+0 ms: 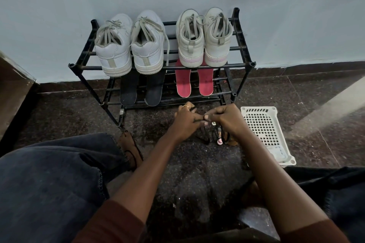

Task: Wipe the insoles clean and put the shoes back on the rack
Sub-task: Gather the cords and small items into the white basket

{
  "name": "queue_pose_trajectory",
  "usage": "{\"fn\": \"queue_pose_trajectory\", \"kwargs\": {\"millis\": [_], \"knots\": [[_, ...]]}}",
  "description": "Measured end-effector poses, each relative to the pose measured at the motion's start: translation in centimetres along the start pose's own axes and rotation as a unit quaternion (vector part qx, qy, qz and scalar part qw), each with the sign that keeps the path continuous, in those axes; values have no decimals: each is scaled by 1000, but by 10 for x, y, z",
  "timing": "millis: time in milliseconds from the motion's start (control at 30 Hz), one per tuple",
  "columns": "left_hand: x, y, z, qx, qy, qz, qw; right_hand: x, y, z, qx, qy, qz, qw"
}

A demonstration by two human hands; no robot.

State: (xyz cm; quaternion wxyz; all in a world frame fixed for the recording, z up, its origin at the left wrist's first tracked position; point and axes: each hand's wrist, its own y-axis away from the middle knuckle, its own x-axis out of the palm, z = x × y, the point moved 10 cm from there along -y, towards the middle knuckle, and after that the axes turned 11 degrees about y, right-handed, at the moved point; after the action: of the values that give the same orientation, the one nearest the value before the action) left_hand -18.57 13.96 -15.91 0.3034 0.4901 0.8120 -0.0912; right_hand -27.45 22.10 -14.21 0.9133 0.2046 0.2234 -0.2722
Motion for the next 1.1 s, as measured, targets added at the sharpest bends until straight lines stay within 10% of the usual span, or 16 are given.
{"fn": "queue_pose_trajectory", "kwargs": {"millis": [467,1100], "knots": [[-38,1,41,-79,85,-93,989,-26,-3,-17,30,-36,-28,998],[-9,1,13,-34,31,-18,999,-17,-1,-13,37,-48,7,998]]}}
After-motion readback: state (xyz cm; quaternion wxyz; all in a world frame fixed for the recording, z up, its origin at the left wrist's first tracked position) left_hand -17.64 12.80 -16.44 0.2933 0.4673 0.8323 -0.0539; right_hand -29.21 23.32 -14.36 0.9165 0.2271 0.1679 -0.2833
